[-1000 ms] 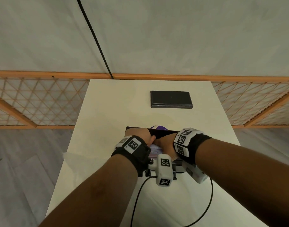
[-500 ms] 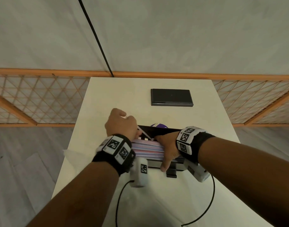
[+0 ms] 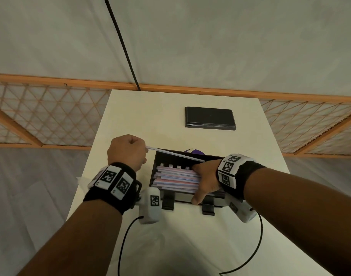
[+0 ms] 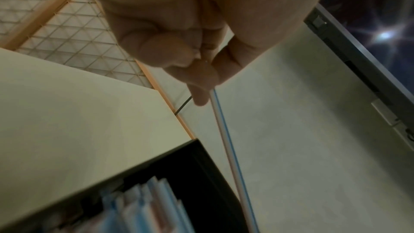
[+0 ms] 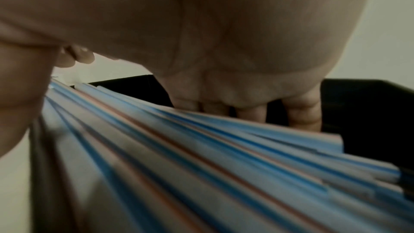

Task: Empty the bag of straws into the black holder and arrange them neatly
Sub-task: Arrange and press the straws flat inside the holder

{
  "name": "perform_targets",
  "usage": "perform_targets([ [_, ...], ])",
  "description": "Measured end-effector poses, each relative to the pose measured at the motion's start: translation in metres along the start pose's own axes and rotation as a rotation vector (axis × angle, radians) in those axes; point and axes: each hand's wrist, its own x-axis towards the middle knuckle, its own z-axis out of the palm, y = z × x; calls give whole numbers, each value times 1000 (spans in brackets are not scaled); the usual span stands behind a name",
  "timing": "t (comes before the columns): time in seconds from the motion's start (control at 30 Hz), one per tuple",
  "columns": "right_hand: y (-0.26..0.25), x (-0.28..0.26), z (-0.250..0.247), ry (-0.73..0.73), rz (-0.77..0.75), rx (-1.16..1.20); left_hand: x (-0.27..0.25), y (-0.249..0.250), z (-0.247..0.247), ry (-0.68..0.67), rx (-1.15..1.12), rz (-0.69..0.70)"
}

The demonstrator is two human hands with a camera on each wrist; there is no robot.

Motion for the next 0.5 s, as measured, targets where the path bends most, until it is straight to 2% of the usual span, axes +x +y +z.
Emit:
perform_targets([
  [0.2, 5, -4, 1, 47, -24, -15, -4, -13, 16, -167, 317, 148],
  [0.37, 16, -10, 4, 128, -50, 110, -12, -7, 32, -388, 619, 319],
  [0.5, 29, -13, 6, 190, -45, 148, -21, 4, 37, -363, 1011, 536],
])
